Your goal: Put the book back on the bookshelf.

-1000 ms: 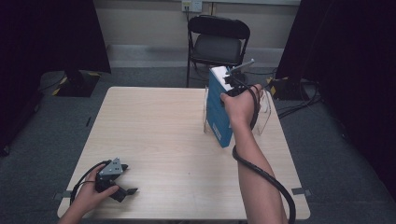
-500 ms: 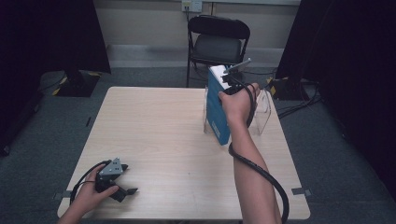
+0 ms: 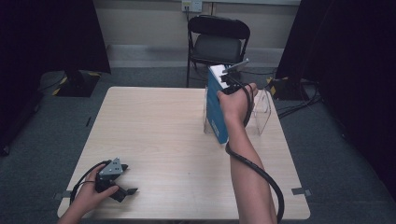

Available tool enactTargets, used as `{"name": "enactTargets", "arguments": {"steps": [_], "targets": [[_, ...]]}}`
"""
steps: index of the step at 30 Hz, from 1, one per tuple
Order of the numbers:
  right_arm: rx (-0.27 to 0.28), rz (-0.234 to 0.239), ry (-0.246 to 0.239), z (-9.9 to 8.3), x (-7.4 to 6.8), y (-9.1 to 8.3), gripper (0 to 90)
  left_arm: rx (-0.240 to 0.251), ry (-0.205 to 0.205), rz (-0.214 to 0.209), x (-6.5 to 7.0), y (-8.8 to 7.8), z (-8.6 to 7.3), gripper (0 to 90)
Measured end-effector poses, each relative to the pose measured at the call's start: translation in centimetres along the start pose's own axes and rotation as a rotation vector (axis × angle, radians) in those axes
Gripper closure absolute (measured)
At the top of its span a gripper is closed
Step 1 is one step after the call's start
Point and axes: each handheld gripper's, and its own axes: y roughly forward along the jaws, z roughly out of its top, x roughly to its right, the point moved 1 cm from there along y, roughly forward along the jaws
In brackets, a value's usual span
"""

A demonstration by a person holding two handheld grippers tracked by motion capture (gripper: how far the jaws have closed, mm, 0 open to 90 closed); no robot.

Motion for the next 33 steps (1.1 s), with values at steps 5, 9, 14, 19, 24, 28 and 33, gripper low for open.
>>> {"name": "enactTargets", "arguments": {"steps": [5,9,14,19,24,28,33], "targets": [[0.006,-0.003,0.002,0.1,0.0,0.4,61.8,0.0,0.0,0.0,0.0,0.0,0.0,0.0],[0.023,-0.01,0.002,0.2,0.0,0.7,61.9,0.0,0.0,0.0,0.0,0.0,0.0,0.0],[0.018,-0.021,0.001,0.3,0.0,1.1,61.8,0.0,0.0,0.0,0.0,0.0,0.0,0.0],[0.03,-0.018,0.015,0.3,0.2,1.6,61.9,0.0,0.0,0.0,0.0,0.0,0.0,0.0],[0.028,-0.014,0.017,0.4,0.3,1.9,61.8,0.0,-0.001,0.0,0.0,0.0,0.0,0.0],[0.031,-0.022,0.019,0.6,0.2,2.3,61.9,0.0,0.0,0.0,0.0,0.0,0.0,0.0],[0.027,-0.026,0.011,0.8,0.0,2.7,61.8,0.001,0.003,0.0,0.1,0.0,0.0,0.0]]}}
